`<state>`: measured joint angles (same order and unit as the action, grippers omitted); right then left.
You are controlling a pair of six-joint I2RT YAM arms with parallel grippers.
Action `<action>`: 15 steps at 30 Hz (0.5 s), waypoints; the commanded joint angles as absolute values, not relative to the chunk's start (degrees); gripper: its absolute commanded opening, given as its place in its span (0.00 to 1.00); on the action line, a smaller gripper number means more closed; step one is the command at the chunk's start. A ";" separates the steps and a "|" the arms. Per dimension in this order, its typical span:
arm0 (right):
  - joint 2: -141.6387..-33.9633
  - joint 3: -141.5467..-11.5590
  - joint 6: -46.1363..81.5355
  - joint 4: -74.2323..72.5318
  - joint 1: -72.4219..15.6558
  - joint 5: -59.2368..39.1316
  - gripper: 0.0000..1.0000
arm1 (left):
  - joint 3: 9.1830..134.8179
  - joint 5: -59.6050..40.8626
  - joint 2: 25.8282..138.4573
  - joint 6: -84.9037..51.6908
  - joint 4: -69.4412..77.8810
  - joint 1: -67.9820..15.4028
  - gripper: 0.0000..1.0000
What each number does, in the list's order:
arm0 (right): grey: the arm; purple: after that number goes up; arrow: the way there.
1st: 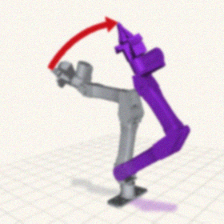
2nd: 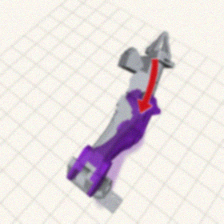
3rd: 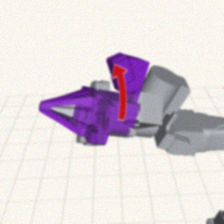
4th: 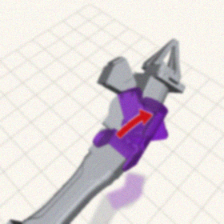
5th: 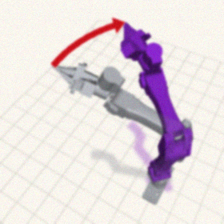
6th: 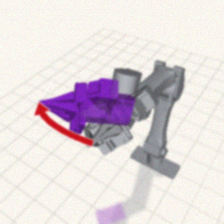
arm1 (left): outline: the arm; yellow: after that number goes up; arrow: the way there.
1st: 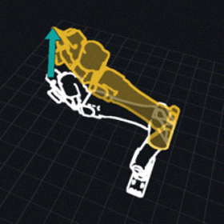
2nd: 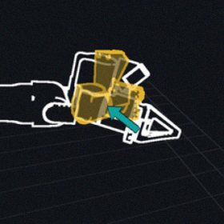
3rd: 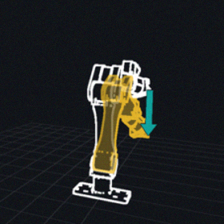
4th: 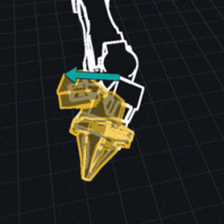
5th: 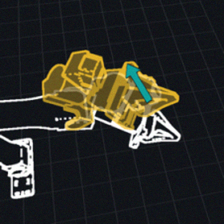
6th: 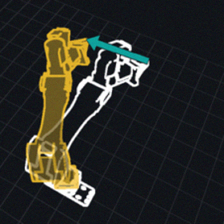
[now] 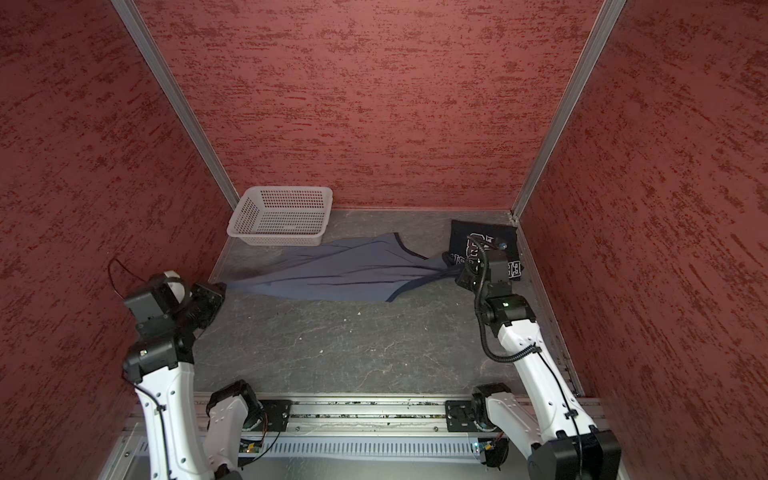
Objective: Fold and stack the tank tops
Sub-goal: 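Lower the tank top flat onto the table, drawing both grippers toward the robot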
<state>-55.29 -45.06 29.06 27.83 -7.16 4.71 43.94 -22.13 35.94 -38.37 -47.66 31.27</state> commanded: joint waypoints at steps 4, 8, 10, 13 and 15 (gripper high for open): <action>-49.94 -35.87 38.19 30.75 -6.75 2.30 0.00 | 32.75 -27.53 33.71 -42.63 -47.78 39.87 0.00; -48.62 -30.40 43.24 31.59 -6.73 -0.36 0.00 | 32.18 -27.25 33.59 -43.08 -48.37 42.50 0.00; -48.09 -28.55 45.25 32.66 -6.71 -0.55 0.00 | 32.43 -25.67 33.23 -42.58 -48.87 43.18 0.00; -46.87 -26.87 46.74 34.63 -6.70 1.18 0.00 | 32.26 -26.36 33.39 -42.21 -48.72 44.11 0.00; -45.70 -26.72 47.07 36.44 -6.72 3.27 0.00 | 31.78 -27.22 33.49 -42.28 -48.43 44.14 0.01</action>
<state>-47.51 -26.65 43.48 33.87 -7.05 0.71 31.51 -26.28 33.76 -42.22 -49.93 43.53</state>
